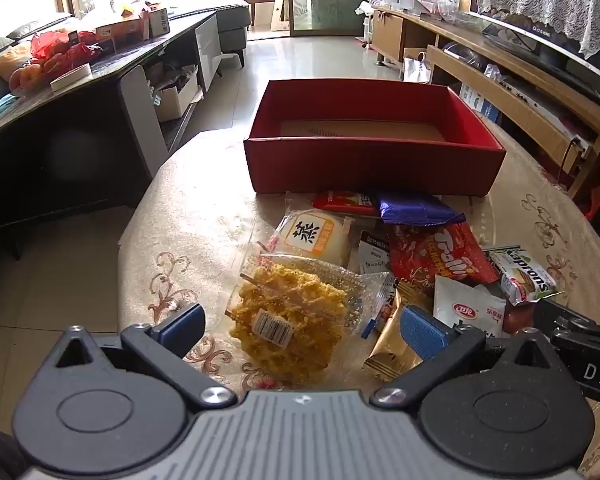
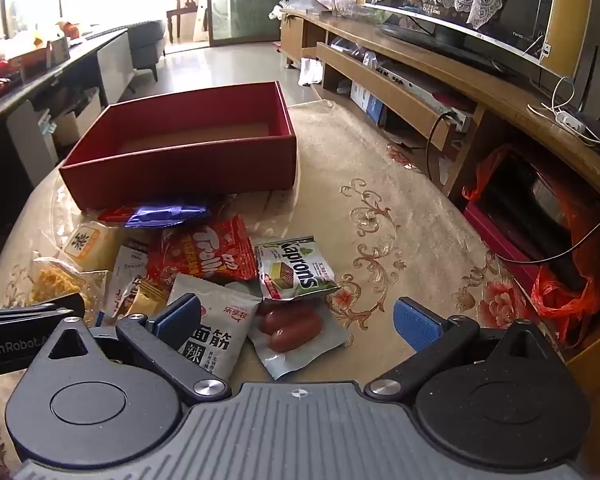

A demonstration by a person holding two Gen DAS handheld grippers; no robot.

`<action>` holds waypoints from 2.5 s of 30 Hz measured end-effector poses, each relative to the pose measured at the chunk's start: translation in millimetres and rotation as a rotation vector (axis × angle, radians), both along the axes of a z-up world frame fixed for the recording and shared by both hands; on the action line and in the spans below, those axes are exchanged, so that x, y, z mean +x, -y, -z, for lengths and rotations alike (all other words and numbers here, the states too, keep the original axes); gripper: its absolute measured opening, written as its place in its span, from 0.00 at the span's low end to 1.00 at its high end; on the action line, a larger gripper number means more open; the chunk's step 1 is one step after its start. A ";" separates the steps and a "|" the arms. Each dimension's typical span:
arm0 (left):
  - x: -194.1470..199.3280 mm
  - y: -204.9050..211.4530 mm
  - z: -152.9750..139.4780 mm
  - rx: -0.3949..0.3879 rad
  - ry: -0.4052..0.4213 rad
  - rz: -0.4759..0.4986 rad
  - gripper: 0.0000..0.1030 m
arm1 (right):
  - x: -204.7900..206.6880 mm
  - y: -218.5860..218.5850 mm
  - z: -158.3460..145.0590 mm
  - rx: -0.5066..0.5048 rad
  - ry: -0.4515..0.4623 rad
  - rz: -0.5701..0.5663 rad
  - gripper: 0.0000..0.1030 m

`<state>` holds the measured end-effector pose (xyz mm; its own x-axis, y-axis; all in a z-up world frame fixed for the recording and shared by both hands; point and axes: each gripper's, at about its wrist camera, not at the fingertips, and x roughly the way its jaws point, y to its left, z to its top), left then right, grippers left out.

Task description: Organize snacks

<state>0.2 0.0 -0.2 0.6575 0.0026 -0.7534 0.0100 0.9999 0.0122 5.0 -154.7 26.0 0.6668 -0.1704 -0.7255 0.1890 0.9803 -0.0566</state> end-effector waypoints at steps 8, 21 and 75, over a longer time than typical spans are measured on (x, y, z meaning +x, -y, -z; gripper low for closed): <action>0.7 -8.9 11.4 0.008 -0.023 -0.003 0.98 | 1.5 -4.1 4.2 -0.015 -0.016 -0.004 1.00; 0.8 2.1 13.2 0.045 -0.053 0.009 0.98 | 1.5 -4.7 8.1 -0.021 -0.043 -0.011 1.00; 0.0 1.7 16.8 0.073 -0.072 0.012 0.98 | 4.9 -7.3 15.7 -0.016 -0.094 -0.023 1.00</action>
